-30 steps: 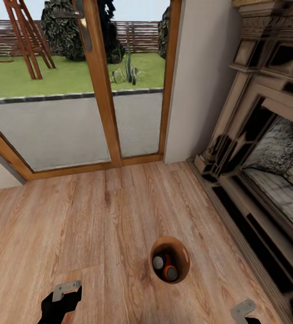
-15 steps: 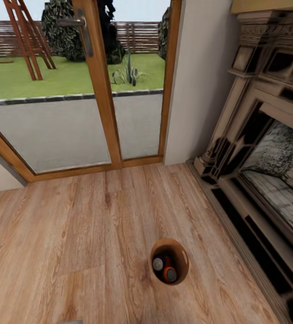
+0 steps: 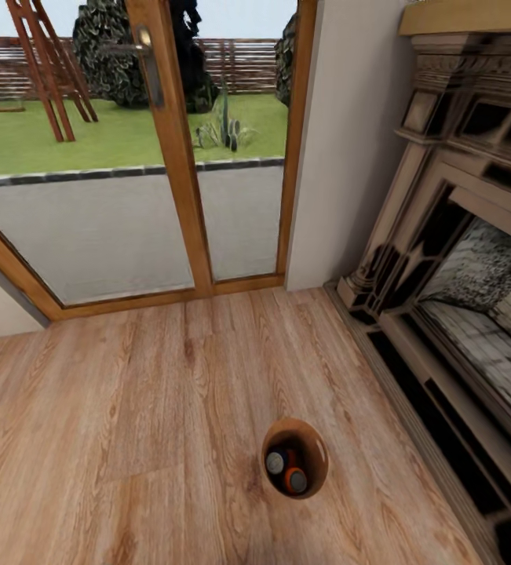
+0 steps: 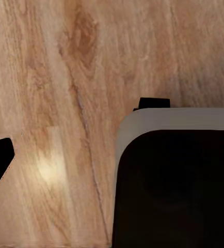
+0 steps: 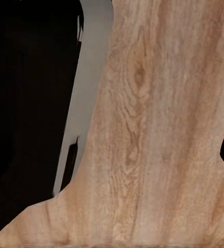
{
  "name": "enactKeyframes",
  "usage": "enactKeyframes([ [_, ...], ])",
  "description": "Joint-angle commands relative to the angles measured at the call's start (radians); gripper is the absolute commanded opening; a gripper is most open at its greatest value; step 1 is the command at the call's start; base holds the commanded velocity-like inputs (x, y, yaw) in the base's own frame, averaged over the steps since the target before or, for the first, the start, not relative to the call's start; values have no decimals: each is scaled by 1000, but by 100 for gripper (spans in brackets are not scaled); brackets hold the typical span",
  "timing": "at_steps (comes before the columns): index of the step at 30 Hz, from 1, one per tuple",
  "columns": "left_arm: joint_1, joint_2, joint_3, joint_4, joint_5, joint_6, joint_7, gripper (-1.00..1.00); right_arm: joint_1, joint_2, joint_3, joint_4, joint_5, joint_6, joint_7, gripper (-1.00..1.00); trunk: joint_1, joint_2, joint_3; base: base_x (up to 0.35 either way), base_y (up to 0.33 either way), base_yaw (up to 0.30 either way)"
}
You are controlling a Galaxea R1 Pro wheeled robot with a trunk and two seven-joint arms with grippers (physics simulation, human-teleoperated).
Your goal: Put the three can of soda from the living room inside the tash can in the kitchen.
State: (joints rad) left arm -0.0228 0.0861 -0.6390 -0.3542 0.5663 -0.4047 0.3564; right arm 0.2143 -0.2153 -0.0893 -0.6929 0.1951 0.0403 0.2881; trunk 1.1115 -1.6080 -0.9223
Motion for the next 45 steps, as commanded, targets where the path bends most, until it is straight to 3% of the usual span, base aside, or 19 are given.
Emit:
enactKeyframes([
  [1, 0, -7, 0, 88, 0, -50, -10, 100, -2, 0, -4, 52, 0, -20, -1, 100, -4, 7, 3, 0, 0, 0],
  [8, 2, -7, 7, 219, 9, -132, -76, 100, -5, 2, -11, 147, 0, -43, -1, 100, -31, 56, 25, 0, 0, 0],
  [11, 2, -5, 10, 252, 47, -140, -98, 100, -5, 4, -12, 172, 0, -47, -2, 100, -38, 70, 31, 0, 0, 0],
  [12, 4, -3, 10, 270, 94, -143, -106, 100, -5, 4, -12, 181, -1, -48, -3, 100, -38, 70, 31, 0, 0, 0],
  [13, 5, -2, 10, 275, 111, -143, -108, 100, -6, 4, -12, 183, -2, -48, -3, 100, -38, 70, 31, 0, 0, 0],
  [14, 12, -1, 10, 283, 139, -143, -112, 100, -6, 5, -12, 186, -8, -49, -4, 100, -38, 70, 31, 0, 0, 0],
  [17, 28, -1, 10, 292, 177, -138, -115, 100, -6, 5, -12, 190, -48, -49, -4, 100, -38, 70, 31, 0, 0, 0],
  [26, 46, -11, 9, 300, 191, -131, -112, 100, -7, 8, -12, 191, -127, -48, -27, 100, -38, 70, 31, 0, 0, 0],
  [33, 47, -12, 7, 299, 187, -130, -114, 100, -7, 19, -12, 190, -134, -48, -119, 100, -38, 70, 31, 0, 0, 0],
  [45, 46, -6, 8, 298, 188, -129, -112, 100, -7, 29, -9, 191, -128, -48, -152, 100, -38, 70, 31, 0, 0, 0],
])
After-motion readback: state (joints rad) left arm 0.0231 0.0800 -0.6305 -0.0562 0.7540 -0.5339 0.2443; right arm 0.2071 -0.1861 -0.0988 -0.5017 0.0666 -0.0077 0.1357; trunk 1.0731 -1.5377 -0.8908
